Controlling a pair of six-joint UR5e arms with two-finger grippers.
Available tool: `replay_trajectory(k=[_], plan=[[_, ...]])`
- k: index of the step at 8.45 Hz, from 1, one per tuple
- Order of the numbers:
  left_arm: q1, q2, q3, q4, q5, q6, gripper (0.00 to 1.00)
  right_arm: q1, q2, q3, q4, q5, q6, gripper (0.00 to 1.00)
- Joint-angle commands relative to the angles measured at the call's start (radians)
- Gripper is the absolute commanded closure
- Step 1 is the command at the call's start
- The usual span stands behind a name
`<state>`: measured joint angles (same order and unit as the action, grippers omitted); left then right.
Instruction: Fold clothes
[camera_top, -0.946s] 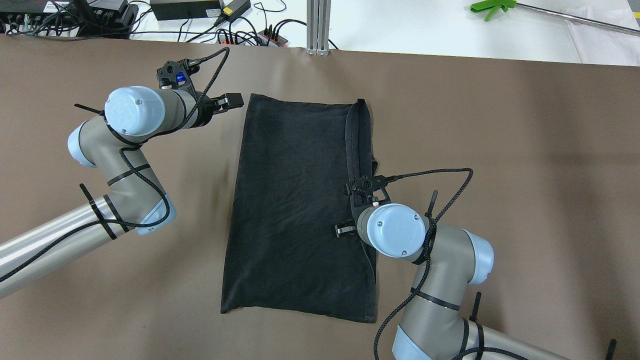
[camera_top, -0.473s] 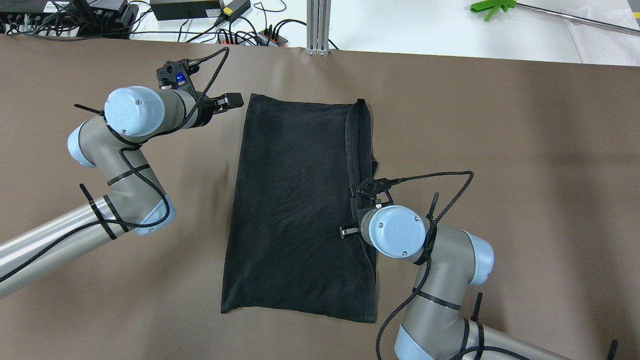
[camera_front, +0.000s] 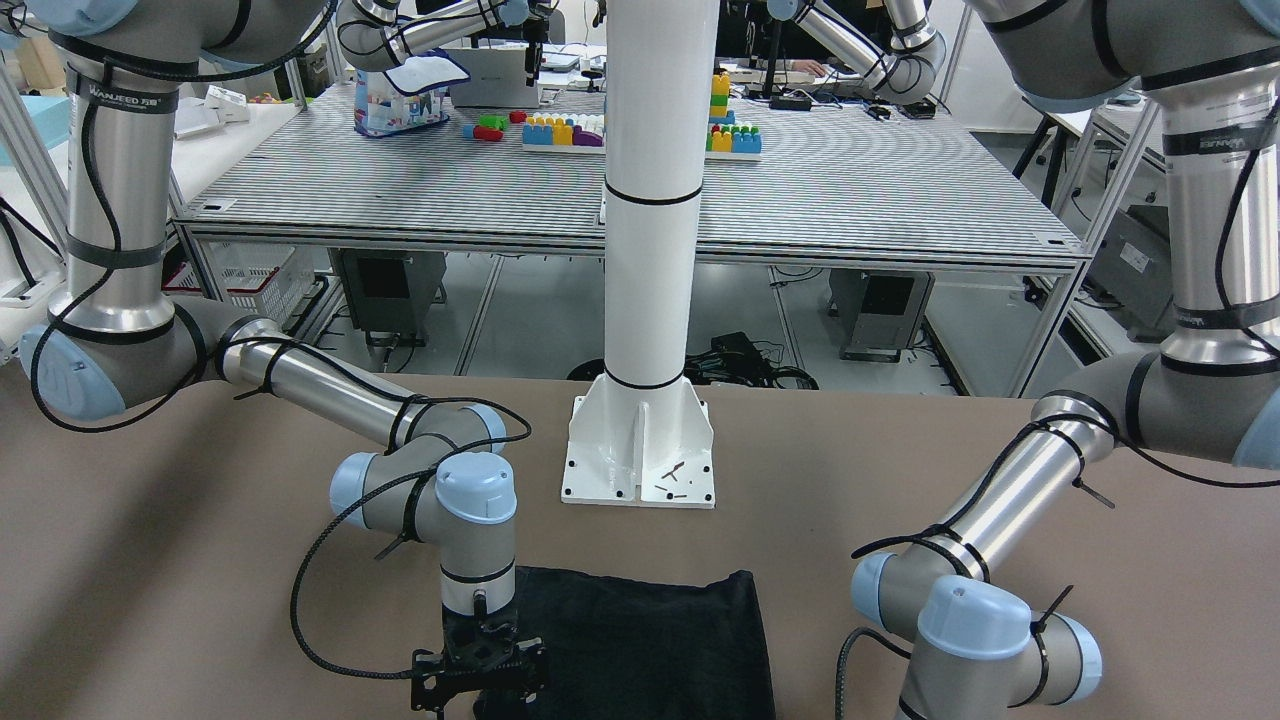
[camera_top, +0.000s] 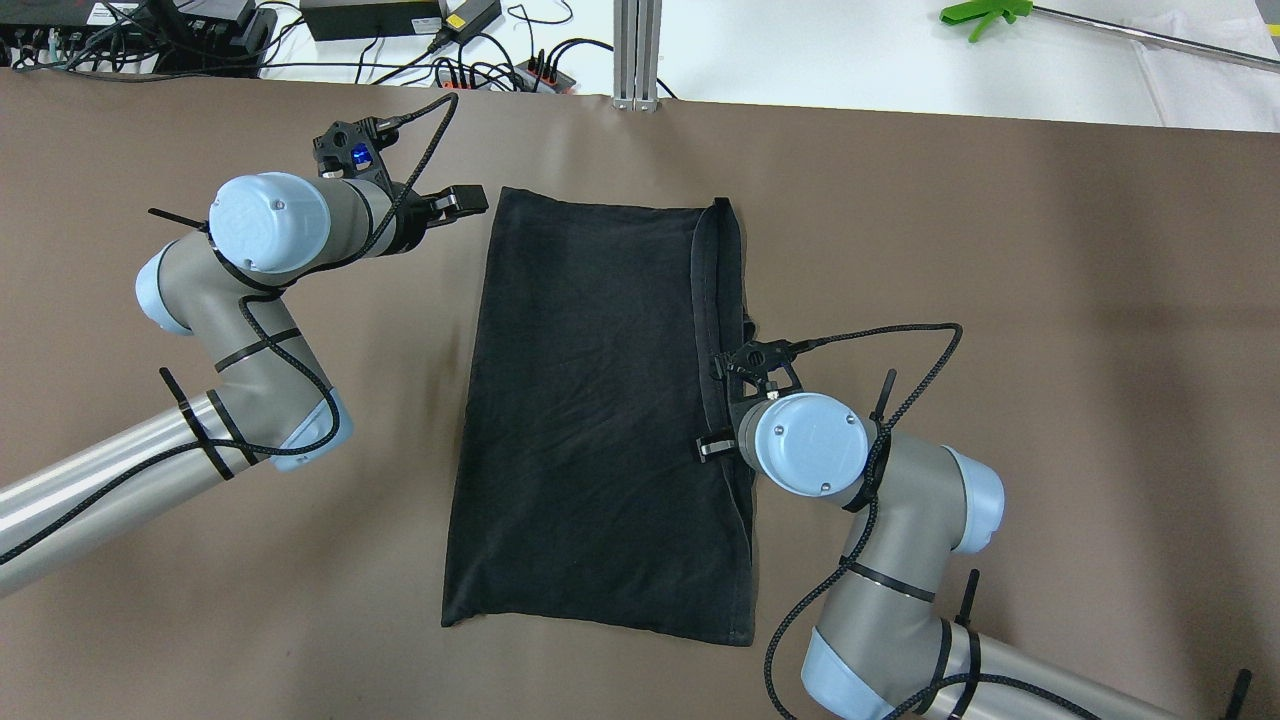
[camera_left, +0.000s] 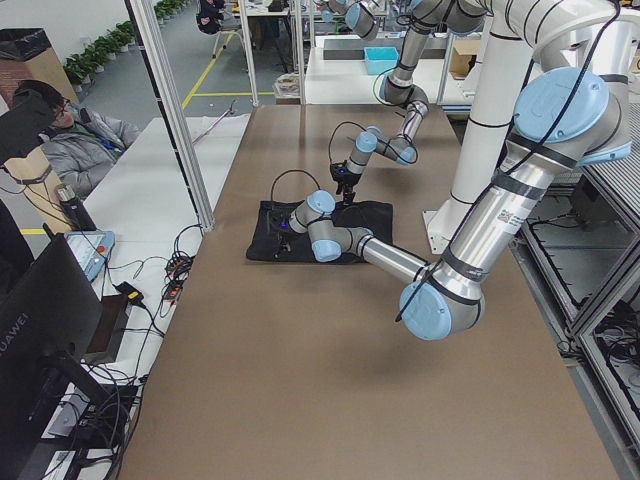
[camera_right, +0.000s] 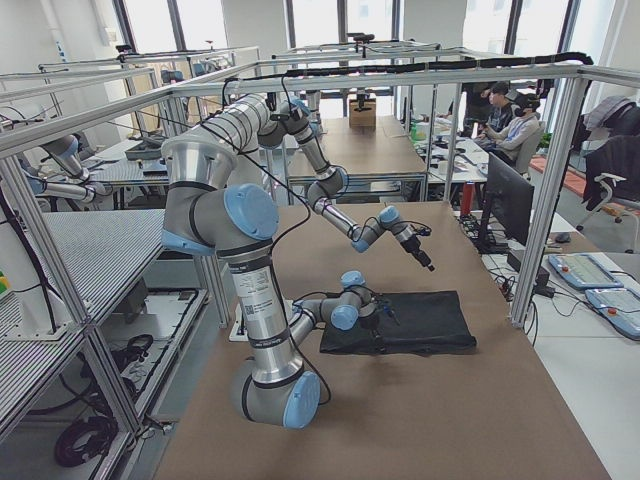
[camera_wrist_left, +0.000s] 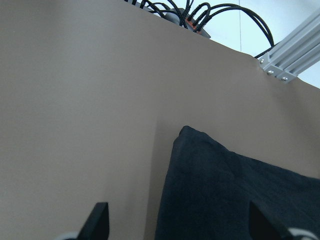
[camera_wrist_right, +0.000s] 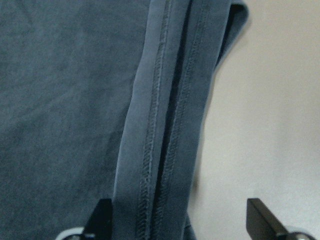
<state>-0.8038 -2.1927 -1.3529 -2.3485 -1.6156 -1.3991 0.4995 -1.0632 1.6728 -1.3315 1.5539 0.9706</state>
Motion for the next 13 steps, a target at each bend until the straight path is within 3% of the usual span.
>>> replay_trajectory(k=[1,3,6,8,9,11,13], plan=[[0.000,-0.002,0.000,0.000,0.000,-0.001,0.00,0.066,-0.038,-0.001,0.000,0.009,-0.062,0.06],[0.000,-0.002,0.000,0.000,0.000,-0.003,0.00,0.100,-0.069,0.004,0.003,0.021,-0.117,0.06],[0.000,-0.002,0.000,-0.002,0.000,-0.003,0.00,0.172,-0.060,0.040,0.002,0.152,-0.121,0.06],[0.000,-0.002,0.000,-0.002,0.000,-0.004,0.00,0.171,-0.003,0.041,0.000,0.140,-0.096,0.06],[0.000,-0.001,0.000,-0.002,0.000,-0.004,0.00,0.169,0.015,0.015,0.001,0.138,-0.073,0.06],[0.000,-0.002,0.000,-0.003,0.000,-0.004,0.00,0.160,0.128,-0.130,0.017,0.098,-0.061,0.06],[0.002,-0.007,0.001,-0.003,0.000,-0.004,0.00,0.160,0.164,-0.234,0.089,0.094,-0.059,0.06]])
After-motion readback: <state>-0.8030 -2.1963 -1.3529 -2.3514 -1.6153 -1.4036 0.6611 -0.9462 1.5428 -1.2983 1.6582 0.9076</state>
